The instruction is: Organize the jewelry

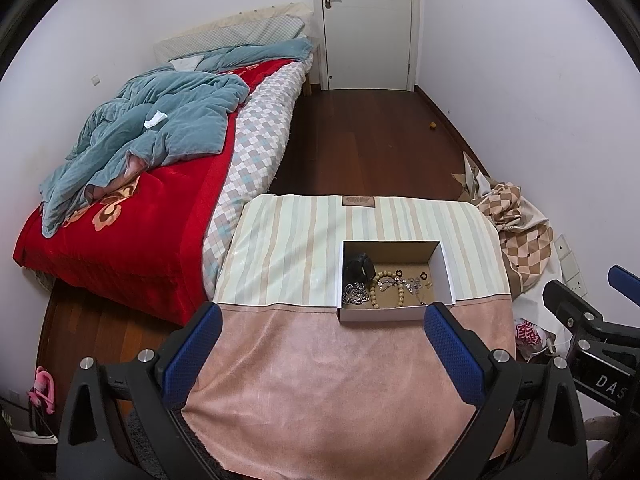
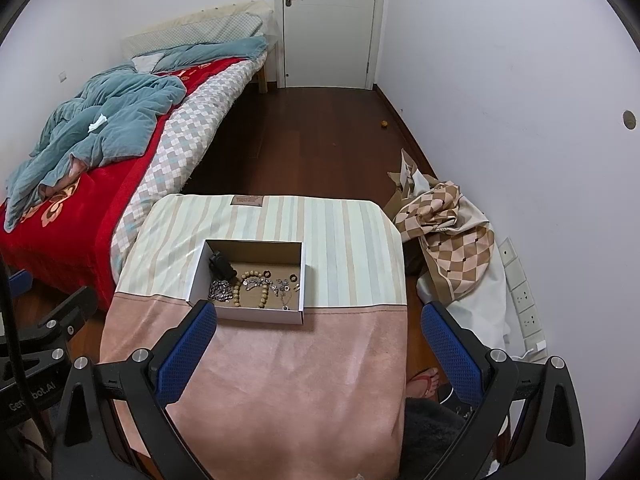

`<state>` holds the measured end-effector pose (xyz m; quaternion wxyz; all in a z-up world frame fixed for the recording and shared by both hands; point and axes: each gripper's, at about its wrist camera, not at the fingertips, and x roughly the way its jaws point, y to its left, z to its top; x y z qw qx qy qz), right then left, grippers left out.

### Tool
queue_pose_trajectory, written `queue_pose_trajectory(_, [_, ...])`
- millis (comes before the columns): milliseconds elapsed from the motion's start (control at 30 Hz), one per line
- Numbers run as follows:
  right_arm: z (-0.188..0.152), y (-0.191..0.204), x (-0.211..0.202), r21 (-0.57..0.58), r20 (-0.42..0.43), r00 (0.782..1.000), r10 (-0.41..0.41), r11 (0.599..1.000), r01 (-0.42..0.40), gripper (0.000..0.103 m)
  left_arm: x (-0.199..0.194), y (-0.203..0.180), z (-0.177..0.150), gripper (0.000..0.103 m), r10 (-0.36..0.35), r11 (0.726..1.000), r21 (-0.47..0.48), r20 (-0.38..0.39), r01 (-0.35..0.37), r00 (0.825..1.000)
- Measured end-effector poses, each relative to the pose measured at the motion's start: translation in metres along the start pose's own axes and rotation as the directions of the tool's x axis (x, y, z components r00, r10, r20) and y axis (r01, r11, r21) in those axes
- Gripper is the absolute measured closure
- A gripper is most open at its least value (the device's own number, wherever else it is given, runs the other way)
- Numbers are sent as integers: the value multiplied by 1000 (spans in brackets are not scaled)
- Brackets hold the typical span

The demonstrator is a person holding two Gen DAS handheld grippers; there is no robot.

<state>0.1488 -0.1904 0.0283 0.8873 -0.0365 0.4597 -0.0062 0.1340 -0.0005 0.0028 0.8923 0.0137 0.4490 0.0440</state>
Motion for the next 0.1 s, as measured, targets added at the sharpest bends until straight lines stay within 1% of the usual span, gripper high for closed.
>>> queue_pose_trajectory(100, [0,0,0,-2,-1,1000,-1,1000,1,0,-1,0,1,0,-3,1000,-7,4,3,1000])
